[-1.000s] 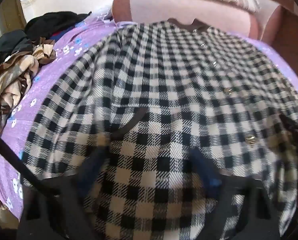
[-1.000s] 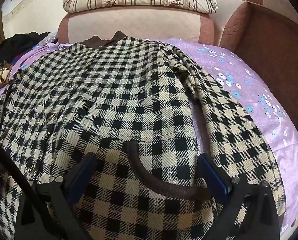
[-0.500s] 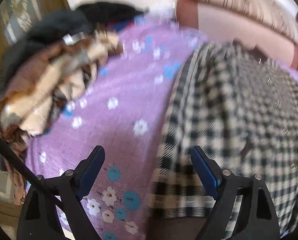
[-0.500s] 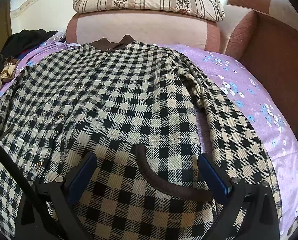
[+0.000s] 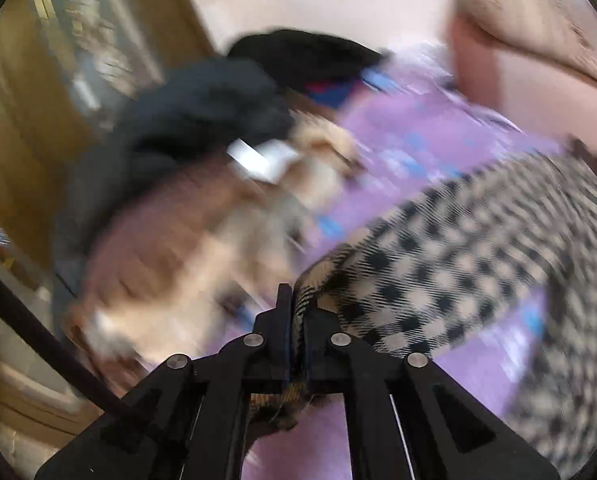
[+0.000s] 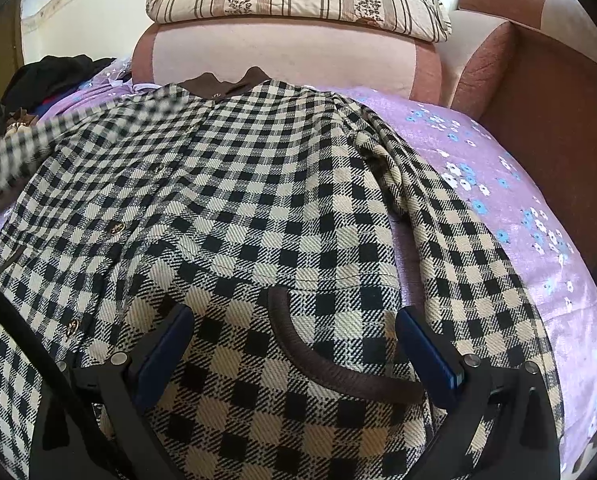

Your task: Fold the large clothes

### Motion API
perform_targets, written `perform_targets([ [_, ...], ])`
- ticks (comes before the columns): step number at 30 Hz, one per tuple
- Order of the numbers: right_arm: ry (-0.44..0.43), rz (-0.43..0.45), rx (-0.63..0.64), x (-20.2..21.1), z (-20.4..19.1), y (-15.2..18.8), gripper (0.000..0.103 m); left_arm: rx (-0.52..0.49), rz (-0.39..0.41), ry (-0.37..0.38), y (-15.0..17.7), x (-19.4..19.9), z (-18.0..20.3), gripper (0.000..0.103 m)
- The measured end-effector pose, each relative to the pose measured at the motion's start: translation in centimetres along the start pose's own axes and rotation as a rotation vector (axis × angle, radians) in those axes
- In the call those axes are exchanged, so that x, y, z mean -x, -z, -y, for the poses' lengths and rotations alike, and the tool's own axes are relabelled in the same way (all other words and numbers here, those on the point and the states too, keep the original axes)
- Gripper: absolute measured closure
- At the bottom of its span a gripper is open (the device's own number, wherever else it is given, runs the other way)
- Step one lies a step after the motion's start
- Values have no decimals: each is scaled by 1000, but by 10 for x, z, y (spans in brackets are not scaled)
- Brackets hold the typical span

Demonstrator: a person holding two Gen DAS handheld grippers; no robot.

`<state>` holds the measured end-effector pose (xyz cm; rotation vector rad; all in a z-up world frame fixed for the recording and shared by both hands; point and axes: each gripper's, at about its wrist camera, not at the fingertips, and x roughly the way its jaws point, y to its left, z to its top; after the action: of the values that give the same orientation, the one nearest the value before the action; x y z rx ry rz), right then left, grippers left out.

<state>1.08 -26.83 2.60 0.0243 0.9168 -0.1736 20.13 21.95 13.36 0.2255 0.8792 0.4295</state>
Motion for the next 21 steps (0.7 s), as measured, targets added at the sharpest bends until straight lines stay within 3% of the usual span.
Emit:
perform_targets([
  [1,2,-2,4,-1,-1,0,0,15,-2,-6,-6,-4,-4,83],
  [3,3,2,9,-2,-2,1,0,71,-7,25,-24,-12,-14,79],
  [5,7,11,10,-1,-2,1,0,108,12,71,-24,-7,-16,59],
  [6,11,19,8,-1,-2,2,0,120,20,89,-20,-1,-16,45],
  [7,13,24,3,-1,-1,2,0,130,30,113,-19,2,-12,42],
  [8,11,28,-3,0,0,2,0,132,40,150,-15,8,-7,42],
  [11,9,31,-17,0,2,2,2,122,45,259,38,31,-11,42],
  [14,-27,26,-26,7,8,-4,13,116,25,353,73,47,10,38],
  [17,-33,82,-63,28,29,-14,14,82,2,407,103,52,40,38],
  [20,48,145,-150,54,76,-17,13,39,1,424,135,61,60,38],
  [21,110,152,-199,62,101,-14,13,24,7,425,149,64,63,38],
])
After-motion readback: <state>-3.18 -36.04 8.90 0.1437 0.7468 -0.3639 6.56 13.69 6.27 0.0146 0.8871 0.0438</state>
